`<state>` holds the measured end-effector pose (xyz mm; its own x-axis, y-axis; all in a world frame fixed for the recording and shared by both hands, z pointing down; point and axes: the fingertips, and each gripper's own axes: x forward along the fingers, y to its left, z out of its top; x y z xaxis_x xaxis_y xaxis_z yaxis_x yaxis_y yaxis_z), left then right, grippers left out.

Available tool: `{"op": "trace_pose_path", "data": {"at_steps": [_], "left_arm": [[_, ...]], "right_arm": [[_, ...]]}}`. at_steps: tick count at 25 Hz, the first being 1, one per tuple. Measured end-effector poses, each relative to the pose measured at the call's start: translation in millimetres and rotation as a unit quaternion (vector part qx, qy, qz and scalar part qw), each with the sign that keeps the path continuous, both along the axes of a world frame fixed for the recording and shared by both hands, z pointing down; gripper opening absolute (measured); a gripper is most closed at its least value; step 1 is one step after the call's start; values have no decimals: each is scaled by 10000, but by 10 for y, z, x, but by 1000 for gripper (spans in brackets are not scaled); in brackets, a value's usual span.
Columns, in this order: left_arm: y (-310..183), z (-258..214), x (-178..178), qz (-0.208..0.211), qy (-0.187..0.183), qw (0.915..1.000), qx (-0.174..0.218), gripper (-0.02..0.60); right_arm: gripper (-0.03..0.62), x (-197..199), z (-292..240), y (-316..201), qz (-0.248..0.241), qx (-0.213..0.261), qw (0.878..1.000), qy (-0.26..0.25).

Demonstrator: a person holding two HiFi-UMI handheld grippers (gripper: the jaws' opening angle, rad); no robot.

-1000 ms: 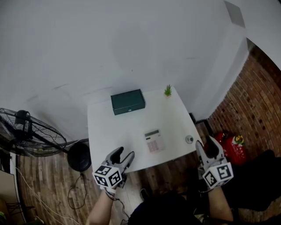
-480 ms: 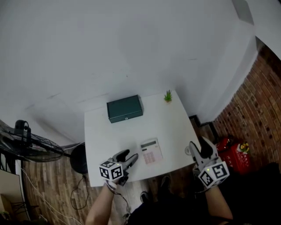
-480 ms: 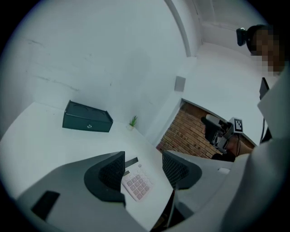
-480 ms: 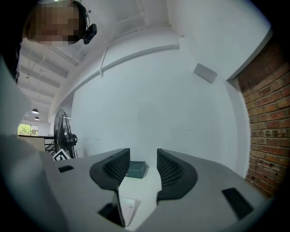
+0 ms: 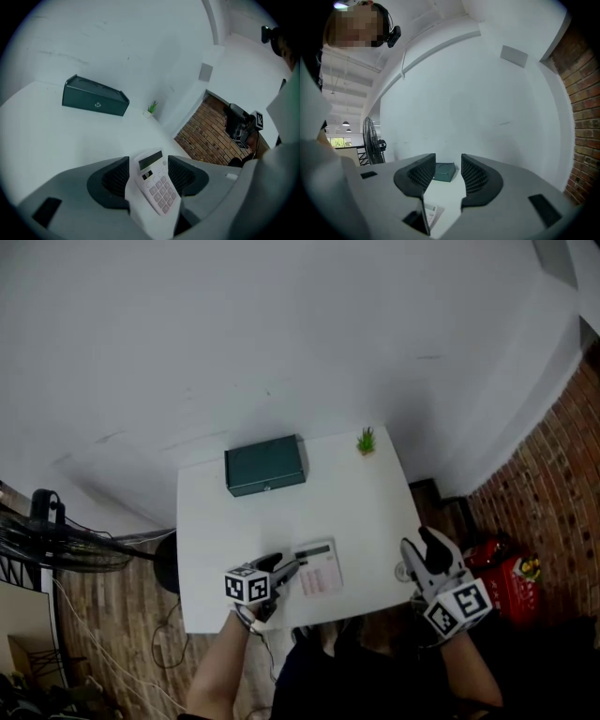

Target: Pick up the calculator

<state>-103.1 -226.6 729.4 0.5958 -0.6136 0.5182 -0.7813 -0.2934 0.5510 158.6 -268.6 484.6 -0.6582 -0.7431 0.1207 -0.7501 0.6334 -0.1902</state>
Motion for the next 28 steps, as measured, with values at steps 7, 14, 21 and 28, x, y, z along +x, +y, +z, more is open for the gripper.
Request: {"op": "trace_pose_path", "data": {"at_steps": [7,14,21,28], "left_arm": [[-265,329,54,313,307,9982,-403,255],[-356,487,305,832,352,9939,-634,255],[-326,530,380,1086,303,9907,-758,144],[-292,218,385,897,940,9904,-471,65]], "right_arm": [[176,-37,119,-163,175,-133,9998,32],[176,-40,215,-210,516,-245,9983,93],[173,-134,218,-190,607,-263,9978,36],[161,-173,173,-156,626,-257,9977,19]]}}
